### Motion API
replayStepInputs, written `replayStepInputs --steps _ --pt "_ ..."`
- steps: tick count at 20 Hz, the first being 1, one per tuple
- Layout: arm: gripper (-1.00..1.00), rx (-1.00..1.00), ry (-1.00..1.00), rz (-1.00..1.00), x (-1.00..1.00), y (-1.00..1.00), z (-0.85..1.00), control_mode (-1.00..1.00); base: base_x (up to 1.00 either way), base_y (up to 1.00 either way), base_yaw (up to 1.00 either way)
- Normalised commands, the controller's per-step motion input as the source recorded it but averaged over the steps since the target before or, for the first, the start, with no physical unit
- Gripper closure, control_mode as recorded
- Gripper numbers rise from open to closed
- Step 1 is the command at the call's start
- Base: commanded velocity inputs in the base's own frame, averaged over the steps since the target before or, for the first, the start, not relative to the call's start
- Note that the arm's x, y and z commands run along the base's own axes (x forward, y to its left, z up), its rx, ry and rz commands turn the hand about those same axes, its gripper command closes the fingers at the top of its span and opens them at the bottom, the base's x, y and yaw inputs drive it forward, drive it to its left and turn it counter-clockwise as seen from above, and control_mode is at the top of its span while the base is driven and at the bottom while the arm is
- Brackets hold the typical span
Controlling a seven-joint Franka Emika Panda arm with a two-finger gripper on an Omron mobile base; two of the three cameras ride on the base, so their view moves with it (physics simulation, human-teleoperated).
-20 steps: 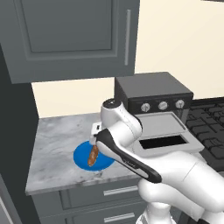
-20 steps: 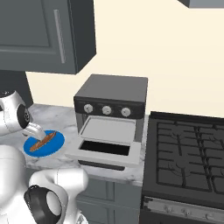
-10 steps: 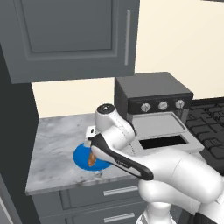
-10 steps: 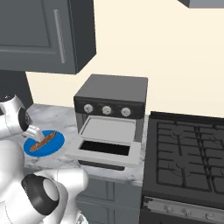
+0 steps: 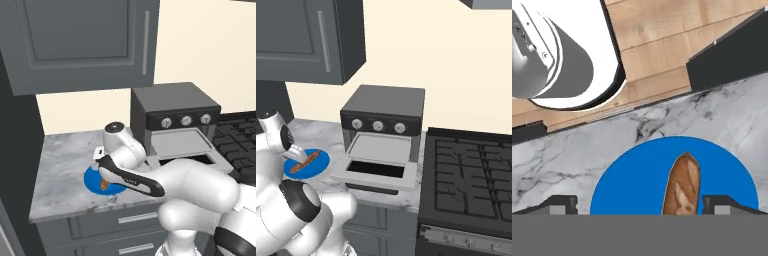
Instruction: Pull the toaster oven rack outwards. Pick up the baguette from the plate and place it on the toaster oven rack. Close the toaster oven door fully and set the temperature to the lowest setting.
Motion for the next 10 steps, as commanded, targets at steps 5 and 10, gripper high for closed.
replayStepInputs --steps 5,10 --pt "-1.0 0.0 0.04 0.0 0.26 0.09 -0.32 -1.0 0.0 0.0 0.0" --pt "-1.0 0.0 0.02 0.0 0.26 0.21 -0.3 -1.0 0.0 0.0 0.0"
